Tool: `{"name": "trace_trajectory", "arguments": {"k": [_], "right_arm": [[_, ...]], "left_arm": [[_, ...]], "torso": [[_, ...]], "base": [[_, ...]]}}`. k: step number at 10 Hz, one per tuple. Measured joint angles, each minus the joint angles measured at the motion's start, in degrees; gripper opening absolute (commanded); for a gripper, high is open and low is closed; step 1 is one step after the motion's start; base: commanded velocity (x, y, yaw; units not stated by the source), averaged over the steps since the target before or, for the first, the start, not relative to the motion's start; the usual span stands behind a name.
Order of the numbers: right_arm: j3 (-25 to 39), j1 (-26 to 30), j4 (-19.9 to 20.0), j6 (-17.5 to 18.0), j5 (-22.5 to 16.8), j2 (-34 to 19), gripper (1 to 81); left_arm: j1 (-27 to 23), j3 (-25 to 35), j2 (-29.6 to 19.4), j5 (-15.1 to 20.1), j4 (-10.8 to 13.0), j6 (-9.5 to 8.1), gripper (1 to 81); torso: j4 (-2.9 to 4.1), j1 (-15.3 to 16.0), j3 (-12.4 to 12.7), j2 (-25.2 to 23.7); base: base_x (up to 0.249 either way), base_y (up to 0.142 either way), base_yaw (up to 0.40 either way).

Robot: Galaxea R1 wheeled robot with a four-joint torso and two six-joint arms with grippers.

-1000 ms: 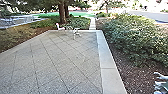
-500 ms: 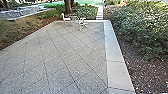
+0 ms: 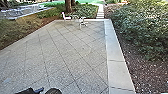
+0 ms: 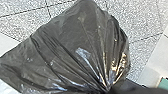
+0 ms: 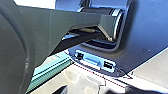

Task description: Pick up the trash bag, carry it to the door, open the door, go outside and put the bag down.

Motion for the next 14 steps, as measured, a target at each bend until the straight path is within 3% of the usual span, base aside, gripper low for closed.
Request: {"name": "trace_trajectory", "arguments": {"k": [1, 5, 7, 9, 11, 14], "right_arm": [[-0.5, 0.0, 0.0, 0.0, 0.1, 0.4, 81.1], [-1.2, 0.0, 0.2, 0.0, 0.2, 0.7, 81.1], [-1.3, 0.0, 0.2, 0.1, 0.2, 0.7, 81.1], [-1.3, 0.0, 0.2, 0.1, 0.4, 0.7, 81.1], [-1.5, -0.5, 0.2, 0.1, 0.3, 1.0, 81.1], [-1.8, -1.2, 0.2, 0.1, 0.2, 1.4, 81.1]], "left_arm": [[-0.2, -0.6, -0.2, 0.7, 0.0, -0.09, 81.1], [1.9, -0.7, 1.2, 1.1, 0.1, 0.04, 81.1], [5.2, -0.7, 3.3, 1.1, 0.2, 0.66, 81.1], [10.8, -0.8, 5.1, -0.6, 0.3, 3.47, 81.1], [17.4, -1.0, 7.5, -2.9, 0.5, 6.38, 81.1], [27.6, -1.0, 12.3, -9.5, 0.6, 12.37, 81.1]], "torso": [[0.0, 0.0, 0.0, 0.0], [0.0, 0.0, 0.0, 0.0], [0.02, 0.0, 1.3, 0.0], [-0.29, 0.0, 4.6, 0.0], [-1.68, 0.0, 7.9, 0.0], [-4.88, 0.0, 13.7, 0.0]], "base": [[0.0, 0.0, 0.0], [0.0, 0.0, 0.0], [0.0, 0.0, 0.0], [0.0, 0.0, 0.0], [0.0, 0.0, 0.0], [0.0, 0.0, 0.0]]}}
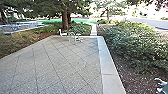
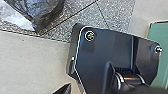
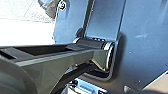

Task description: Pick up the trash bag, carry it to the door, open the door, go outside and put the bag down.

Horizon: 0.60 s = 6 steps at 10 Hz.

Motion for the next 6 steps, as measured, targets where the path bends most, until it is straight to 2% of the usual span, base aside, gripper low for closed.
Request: {"name": "trace_trajectory", "arguments": {"k": [3, 4, 6], "right_arm": [[-0.4, -0.5, 0.0, 0.0, 0.0, 0.3, 81.1], [-0.5, -0.7, 0.0, 0.2, 0.0, 0.2, 81.1], [-1.2, -1.2, 0.2, 0.2, -0.6, 0.5, 81.1]], "left_arm": [[9.0, -0.1, 6.3, -7.4, 0.1, 4.91, 81.1], [10.9, -0.2, 7.8, -9.2, 0.1, 6.27, 81.1], [14.3, -0.9, 10.1, -15.7, 0.1, 9.51, 81.1]], "torso": [[-3.21, -0.1, 5.2, -0.1], [-4.0, -0.1, 6.3, -0.1], [-4.26, -0.1, 6.9, -0.1]], "base": [[0.0, 0.0, 0.0], [0.0, 0.0, 0.0], [0.0, 0.0, 0.0]]}}
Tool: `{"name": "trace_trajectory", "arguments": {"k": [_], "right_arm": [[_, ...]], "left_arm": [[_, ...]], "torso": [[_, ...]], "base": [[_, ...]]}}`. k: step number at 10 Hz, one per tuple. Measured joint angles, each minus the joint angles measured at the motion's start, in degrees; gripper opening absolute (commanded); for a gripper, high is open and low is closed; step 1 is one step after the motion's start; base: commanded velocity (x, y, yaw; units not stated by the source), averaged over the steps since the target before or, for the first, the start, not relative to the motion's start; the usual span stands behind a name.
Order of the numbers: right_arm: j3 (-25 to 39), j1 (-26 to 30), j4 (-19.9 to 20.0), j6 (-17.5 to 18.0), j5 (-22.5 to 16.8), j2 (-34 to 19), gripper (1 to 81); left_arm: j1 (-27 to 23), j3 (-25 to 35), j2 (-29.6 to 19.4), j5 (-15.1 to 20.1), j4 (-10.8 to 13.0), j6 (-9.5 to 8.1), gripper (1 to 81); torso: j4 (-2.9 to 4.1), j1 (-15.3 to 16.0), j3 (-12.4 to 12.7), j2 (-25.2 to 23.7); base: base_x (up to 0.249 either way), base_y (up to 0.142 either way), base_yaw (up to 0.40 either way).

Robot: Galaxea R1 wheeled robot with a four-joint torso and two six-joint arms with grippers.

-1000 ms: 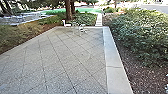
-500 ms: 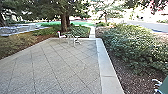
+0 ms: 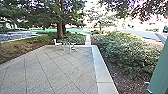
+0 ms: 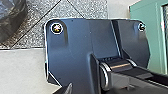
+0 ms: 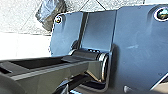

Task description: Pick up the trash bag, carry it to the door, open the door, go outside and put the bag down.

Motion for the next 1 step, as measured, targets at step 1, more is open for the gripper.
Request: {"name": "trace_trajectory", "arguments": {"k": [1], "right_arm": [[-1.3, 0.2, 0.4, 0.0, 0.1, 0.9, 81.1]], "left_arm": [[2.1, -0.1, 1.3, -3.1, 0.0, 1.05, 81.1]], "torso": [[0.0, 0.0, -0.2, 0.0]], "base": [[0.0, 0.0, 0.0]]}}
